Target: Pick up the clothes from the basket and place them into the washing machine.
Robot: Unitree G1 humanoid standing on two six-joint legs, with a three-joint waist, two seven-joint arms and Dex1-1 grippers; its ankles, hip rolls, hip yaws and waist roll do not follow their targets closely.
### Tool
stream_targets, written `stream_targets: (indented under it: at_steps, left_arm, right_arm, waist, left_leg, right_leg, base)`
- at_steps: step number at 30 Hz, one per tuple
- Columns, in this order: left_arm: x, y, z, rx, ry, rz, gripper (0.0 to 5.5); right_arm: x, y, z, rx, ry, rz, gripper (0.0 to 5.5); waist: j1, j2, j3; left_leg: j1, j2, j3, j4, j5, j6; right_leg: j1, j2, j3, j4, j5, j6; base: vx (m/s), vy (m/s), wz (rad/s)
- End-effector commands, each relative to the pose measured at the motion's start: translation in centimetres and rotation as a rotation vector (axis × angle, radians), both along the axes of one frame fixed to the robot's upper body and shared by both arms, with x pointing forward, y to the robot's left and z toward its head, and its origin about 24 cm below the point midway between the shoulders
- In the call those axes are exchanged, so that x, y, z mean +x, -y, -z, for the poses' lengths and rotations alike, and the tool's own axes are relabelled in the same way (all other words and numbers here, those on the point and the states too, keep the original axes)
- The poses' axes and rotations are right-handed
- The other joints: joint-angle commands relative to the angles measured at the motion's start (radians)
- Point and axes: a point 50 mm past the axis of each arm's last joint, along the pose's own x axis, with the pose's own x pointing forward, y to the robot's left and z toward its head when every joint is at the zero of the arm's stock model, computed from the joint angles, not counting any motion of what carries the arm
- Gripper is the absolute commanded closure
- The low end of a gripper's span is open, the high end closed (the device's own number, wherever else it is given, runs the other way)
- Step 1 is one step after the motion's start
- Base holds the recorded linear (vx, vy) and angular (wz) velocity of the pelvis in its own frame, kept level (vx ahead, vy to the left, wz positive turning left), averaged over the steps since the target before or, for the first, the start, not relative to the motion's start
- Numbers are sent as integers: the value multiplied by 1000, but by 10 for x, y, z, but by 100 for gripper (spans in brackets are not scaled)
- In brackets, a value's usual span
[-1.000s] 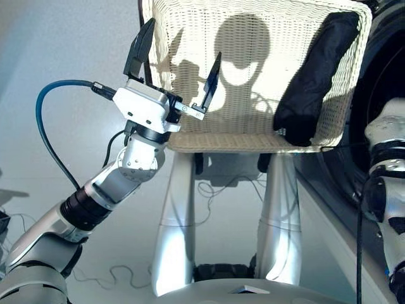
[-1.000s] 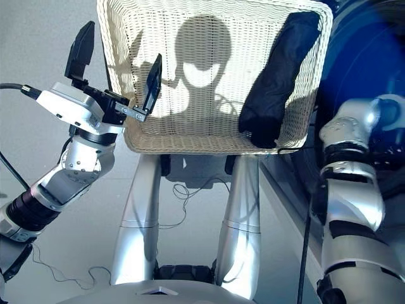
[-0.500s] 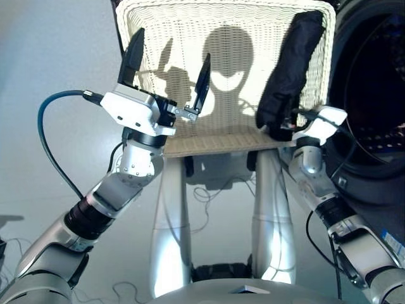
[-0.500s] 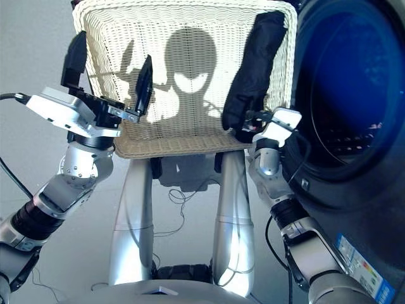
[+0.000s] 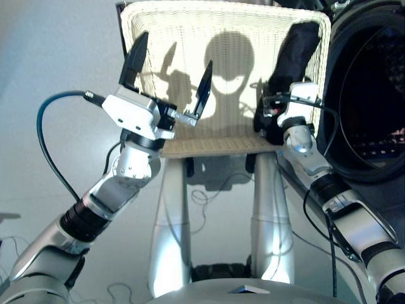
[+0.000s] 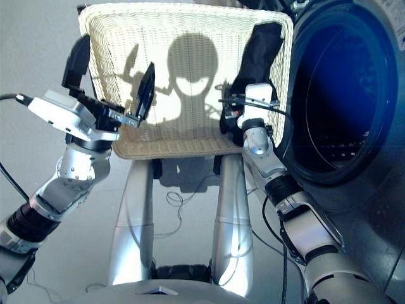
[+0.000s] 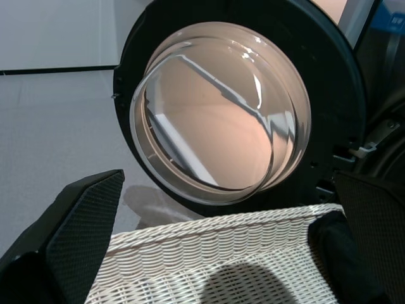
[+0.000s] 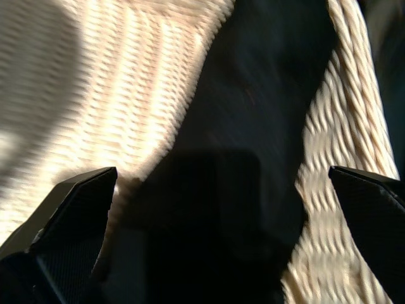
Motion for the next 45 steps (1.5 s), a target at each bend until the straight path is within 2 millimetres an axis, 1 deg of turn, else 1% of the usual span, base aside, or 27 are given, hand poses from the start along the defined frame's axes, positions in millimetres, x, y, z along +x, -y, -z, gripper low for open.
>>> stream_targets:
  at_steps: [1, 3, 8, 9, 11, 14, 16, 19, 22, 24, 28, 32, 33, 34, 38, 43, 45]
  left_arm:
    - [-23, 12, -19, -85, 111, 143, 0]
    - [-23, 13, -19, -87, 108, 148, 0]
    - [-23, 14, -21, -106, 111, 156, 0]
    - [-24, 14, -19, -109, 98, 157, 0]
    - [-24, 14, -19, -111, 96, 155, 0]
    - [-22, 15, -18, -123, 83, 160, 0]
    - [-22, 16, -18, -122, 77, 169, 0]
    - [-23, 18, -16, -105, 64, 188, 0]
    - [-21, 21, -15, -86, 52, 188, 0]
    - [-20, 21, -14, -87, 46, 189, 0]
    - [-19, 20, -13, -88, 34, 185, 0]
    - [-18, 19, -13, -99, 25, 187, 0]
    - [-17, 19, -13, -102, 23, 187, 0]
    - [-17, 19, -13, -104, 21, 185, 0]
    - [-17, 19, -12, -104, 12, 183, 0]
    - [-16, 18, -13, -101, 15, 176, 0]
    - [-15, 17, -14, -106, 18, 170, 0]
  right_arm:
    - [6, 4, -16, 92, 48, 37, 0]
    - [9, 5, -10, 122, 13, 60, 0]
    - [11, 0, -5, 142, -19, 58, 0]
    - [10, 1, 1, 146, -40, 67, 0]
    - [10, -2, 6, 129, -62, 70, 0]
    - [12, -7, 8, 97, -93, 42, 0]
    - [14, -8, 9, 109, -112, 30, 0]
    - [16, -9, 19, 131, -199, -4, 0]
    - [18, -11, 24, 207, -249, -19, 0]
    - [20, -12, 26, 212, -272, -29, 0]
    - [22, -13, 25, 295, -277, -13, 0]
    - [23, -18, 22, 370, -264, -25, 0]
    - [24, -21, 20, 401, -254, -38, 349]
    - [24, -24, 19, 423, -245, -50, 550]
    - [23, -31, 17, 454, -232, -76, 550]
    - [23, -35, 15, 501, -211, -68, 550]
    - [21, -38, 12, 502, -192, -88, 550]
  waist:
    - [1, 66, -14]
    - [5, 70, -14]
    - [11, 77, -14]
    - [13, 79, -14]
    - [16, 81, -14]
    - [18, 84, -14]
    - [20, 88, -14]
    - [25, 93, -14]
    - [29, 98, -14]
    - [30, 101, -14]
    - [34, 107, -14]
    - [35, 109, -14]
    - [34, 109, -14]
    - [33, 108, -14]
    - [29, 103, -14]
    - [23, 98, -14]
    - [18, 92, -14]
  left_leg:
    - [-18, -44, 92, -118, 95, 73]
    - [-20, -43, 91, -114, 92, 73]
    - [-33, -46, 91, -94, 87, 72]
    - [-16, -47, 87, -72, 49, 68]
    - [-24, -48, 85, -53, 46, 67]
    - [-34, -48, 89, -35, 40, 67]
    - [-43, -51, 88, -24, 37, 67]
    - [-52, -51, 86, -7, 29, 66]
    - [-59, -52, 86, 3, 27, 64]
    - [-62, -51, 88, 5, 27, 64]
    - [-70, -55, 88, 16, 26, 64]
    - [-74, -55, 88, 23, 24, 64]
    - [-75, -55, 87, 24, 24, 65]
    - [-75, -53, 87, 23, 24, 65]
    - [-72, -51, 89, 18, 26, 65]
    - [-66, -48, 92, 8, 29, 65]
    - [-60, -46, 93, -2, 31, 65]
  right_leg:
    - [-8, 30, -52, -47, 40, -52]
    - [-10, 30, -52, -41, 36, -55]
    - [-25, 33, -58, -18, 25, -55]
    - [-9, 36, -57, 8, -12, -50]
    - [-20, 39, -60, 32, -20, -51]
    - [-32, 39, -64, 52, -24, -50]
    - [-39, 39, -68, 63, -26, -49]
    - [-47, 38, -74, 78, -36, -50]
    - [-55, 34, -77, 88, -38, -51]
    - [-59, 32, -79, 91, -39, -51]
    - [-65, 33, -81, 101, -41, -52]
    - [-71, 34, -80, 108, -42, -54]
    - [-73, 34, -79, 109, -41, -55]
    - [-73, 33, -79, 107, -41, -55]
    - [-73, 33, -78, 102, -35, -56]
    - [-65, 36, -77, 93, -31, -57]
    - [-60, 37, -76, 83, -28, -57]
  base:
    - [-85, -1, -7]
    - [0, 0, 0]
    - [19, -4, 1]
    - [95, -27, 19]
    - [48, -14, 15]
    - [0, 0, 0]
    - [0, 0, 0]
    - [0, 0, 0]
    - [0, 0, 0]
    - [0, 0, 0]
    - [0, 0, 0]
    - [0, 0, 0]
    - [0, 0, 0]
    - [0, 0, 0]
    - [0, 0, 0]
    - [0, 0, 0]
    - [0, 0, 0]
